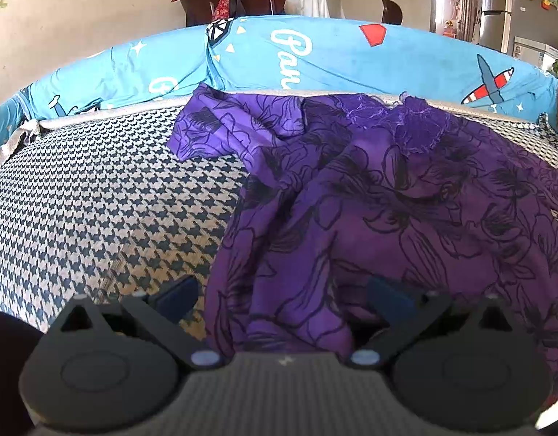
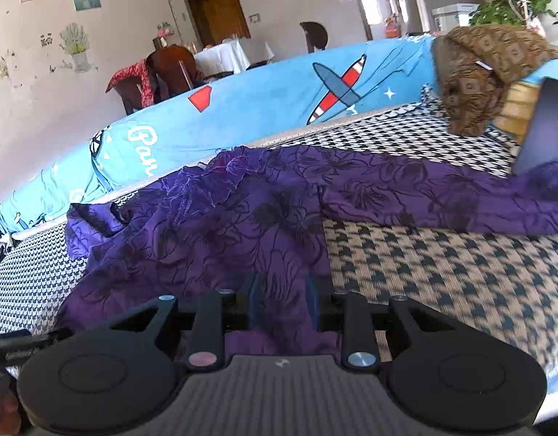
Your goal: Fold clothes
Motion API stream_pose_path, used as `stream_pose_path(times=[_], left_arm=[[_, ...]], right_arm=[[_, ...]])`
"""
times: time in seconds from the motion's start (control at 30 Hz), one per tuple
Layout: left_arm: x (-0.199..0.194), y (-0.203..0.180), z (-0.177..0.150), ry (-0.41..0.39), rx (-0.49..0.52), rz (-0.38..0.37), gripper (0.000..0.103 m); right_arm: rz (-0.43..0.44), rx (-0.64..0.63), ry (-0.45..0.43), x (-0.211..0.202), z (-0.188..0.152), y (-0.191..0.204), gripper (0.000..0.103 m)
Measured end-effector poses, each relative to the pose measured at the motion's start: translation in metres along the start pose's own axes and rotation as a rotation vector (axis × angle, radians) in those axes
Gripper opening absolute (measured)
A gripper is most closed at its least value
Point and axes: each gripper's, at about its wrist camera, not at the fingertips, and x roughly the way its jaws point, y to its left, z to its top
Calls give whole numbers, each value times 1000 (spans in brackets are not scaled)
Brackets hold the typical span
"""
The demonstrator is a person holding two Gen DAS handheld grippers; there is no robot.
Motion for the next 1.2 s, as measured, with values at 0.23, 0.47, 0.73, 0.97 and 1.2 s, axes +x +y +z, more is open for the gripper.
stream_pose_path(times=[0.23, 0.47, 0.73, 0.97, 1.2], left_arm=[[7, 2, -1, 29, -17, -4, 103], [11, -1, -2, 38, -8, -5, 103], [18, -1, -3, 56, -15, -12, 103], [19, -4, -5, 62, -2, -17, 103], [19, -5, -6, 61, 2, -30, 103]], right_arm=[[8, 34, 52, 45, 31, -12, 29], [-2, 103, 79, 84, 54, -22, 30], [-11, 154, 119, 124, 67, -24, 31], [-57, 113, 127, 146, 70, -20, 19], [-197, 130, 12, 129, 83, -29, 4]])
